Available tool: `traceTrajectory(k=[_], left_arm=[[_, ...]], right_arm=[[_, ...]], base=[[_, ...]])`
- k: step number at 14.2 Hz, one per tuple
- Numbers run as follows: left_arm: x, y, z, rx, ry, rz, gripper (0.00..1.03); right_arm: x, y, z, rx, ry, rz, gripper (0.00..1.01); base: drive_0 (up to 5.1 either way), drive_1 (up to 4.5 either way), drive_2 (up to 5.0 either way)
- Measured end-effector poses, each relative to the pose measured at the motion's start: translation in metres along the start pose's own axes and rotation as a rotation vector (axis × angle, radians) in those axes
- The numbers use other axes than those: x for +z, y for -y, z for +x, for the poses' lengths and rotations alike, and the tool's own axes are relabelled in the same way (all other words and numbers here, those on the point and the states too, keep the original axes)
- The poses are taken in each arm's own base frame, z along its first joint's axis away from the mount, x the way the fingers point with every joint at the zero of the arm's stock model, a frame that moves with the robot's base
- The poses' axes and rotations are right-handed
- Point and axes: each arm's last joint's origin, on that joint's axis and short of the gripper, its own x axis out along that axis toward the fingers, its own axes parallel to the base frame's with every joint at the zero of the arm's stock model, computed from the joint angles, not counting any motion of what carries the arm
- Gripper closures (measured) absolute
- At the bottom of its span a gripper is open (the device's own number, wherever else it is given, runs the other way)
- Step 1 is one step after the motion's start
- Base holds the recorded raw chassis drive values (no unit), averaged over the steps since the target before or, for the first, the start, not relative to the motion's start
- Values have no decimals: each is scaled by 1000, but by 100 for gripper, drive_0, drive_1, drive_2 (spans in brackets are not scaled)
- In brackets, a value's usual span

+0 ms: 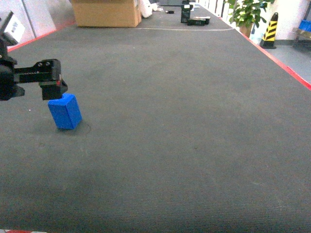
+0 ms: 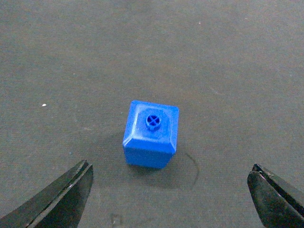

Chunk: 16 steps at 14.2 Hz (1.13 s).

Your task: Sort blue parts and orange caps into right shelf containers

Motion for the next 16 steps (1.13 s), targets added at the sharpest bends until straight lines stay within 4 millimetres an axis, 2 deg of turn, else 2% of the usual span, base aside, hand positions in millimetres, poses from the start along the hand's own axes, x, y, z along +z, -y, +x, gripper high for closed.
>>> traceTrajectory(k=[2, 7, 12, 14, 16], left_arm=[[6, 2, 28, 12, -7, 20, 5], [13, -6, 73, 28, -38, 47, 5], [-8, -11, 117, 3, -104, 27, 5], [-16, -8, 126, 13, -90, 32, 5], [-13, -5, 123, 24, -67, 52, 31]], right_arm=[[4, 1, -8, -17, 7, 0, 58], [17, -9, -28, 10, 49, -13, 58], [24, -14, -39, 5, 63, -24, 58], [29, -15, -43, 3, 77, -23, 58], [35, -15, -48, 0, 95, -23, 58]], base=[[0, 0, 0], [0, 0, 0], [0, 0, 0], [0, 0, 0], [0, 0, 0]])
